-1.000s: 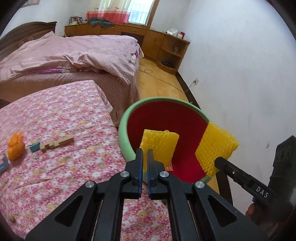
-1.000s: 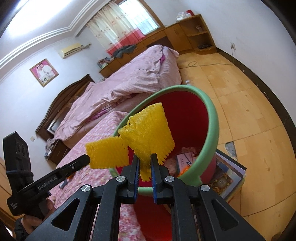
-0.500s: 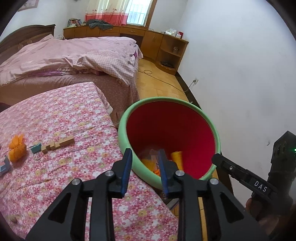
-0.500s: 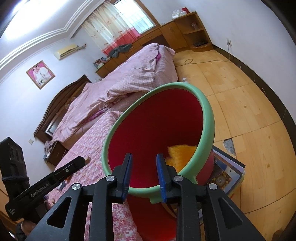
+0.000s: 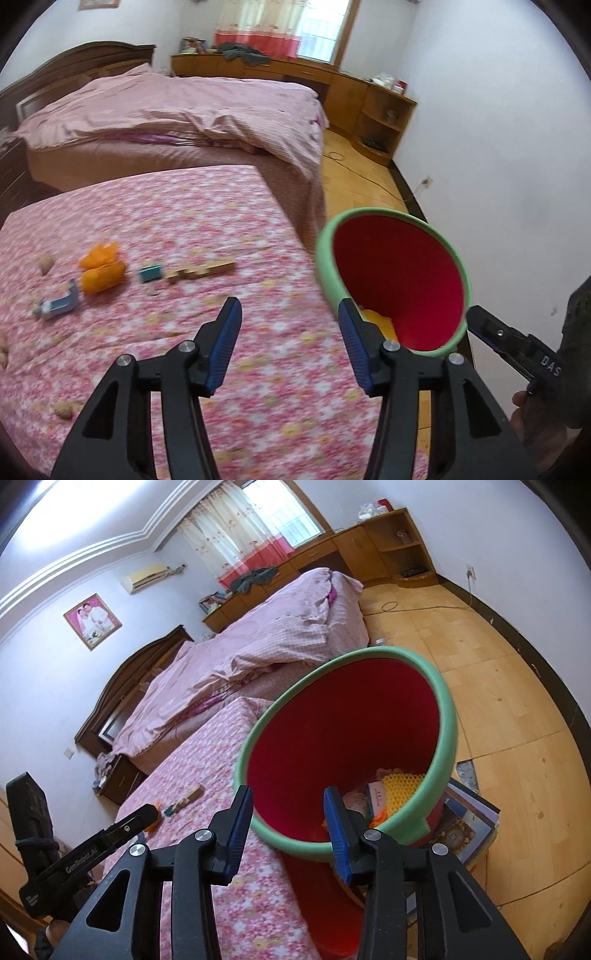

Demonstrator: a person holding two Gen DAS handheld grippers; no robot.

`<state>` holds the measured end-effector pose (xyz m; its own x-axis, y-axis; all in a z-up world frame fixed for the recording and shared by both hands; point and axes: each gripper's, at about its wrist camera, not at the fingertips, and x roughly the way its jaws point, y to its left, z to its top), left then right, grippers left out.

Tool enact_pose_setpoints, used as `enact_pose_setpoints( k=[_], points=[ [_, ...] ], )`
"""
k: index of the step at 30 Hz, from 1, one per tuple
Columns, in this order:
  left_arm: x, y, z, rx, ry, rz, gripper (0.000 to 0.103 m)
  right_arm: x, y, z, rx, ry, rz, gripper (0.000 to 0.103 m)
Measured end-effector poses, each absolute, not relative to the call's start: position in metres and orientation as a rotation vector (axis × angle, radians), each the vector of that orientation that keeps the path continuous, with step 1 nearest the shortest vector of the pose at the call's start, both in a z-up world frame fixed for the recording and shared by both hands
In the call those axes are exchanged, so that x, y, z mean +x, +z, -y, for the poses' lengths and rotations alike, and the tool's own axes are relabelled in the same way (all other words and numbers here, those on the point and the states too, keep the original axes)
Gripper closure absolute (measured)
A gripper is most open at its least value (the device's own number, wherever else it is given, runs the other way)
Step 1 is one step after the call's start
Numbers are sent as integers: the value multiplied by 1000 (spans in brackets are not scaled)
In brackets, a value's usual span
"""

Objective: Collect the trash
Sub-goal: 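Move both open grippers from the bin back over the bedspread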

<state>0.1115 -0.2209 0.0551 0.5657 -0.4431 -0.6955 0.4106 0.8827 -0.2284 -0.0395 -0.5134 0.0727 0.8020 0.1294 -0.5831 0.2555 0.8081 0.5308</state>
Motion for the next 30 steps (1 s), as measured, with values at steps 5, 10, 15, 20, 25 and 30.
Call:
enact_pose_setpoints(
  k=[5,10,15,20,25,30],
  points=[
    [115,55,187,-65,-421,-817,42,-35,77,496,616,-47,-656,53],
    [117,52,152,-102,-354,-804,41,-28,81,479,594,-19,-666,49],
    [121,46,114,-121,-264,-797,33,-20,84,461,564,2,-682,44],
    [130,33,76,-154,-157,-804,31,-11,82,445,540,20,-705,44],
    [145,22,50,-173,-81,-817,28,-1,79,432,524,33,-726,44],
    [164,6,40,-170,-41,-865,26,9,72,421,513,49,-758,44]
  ],
)
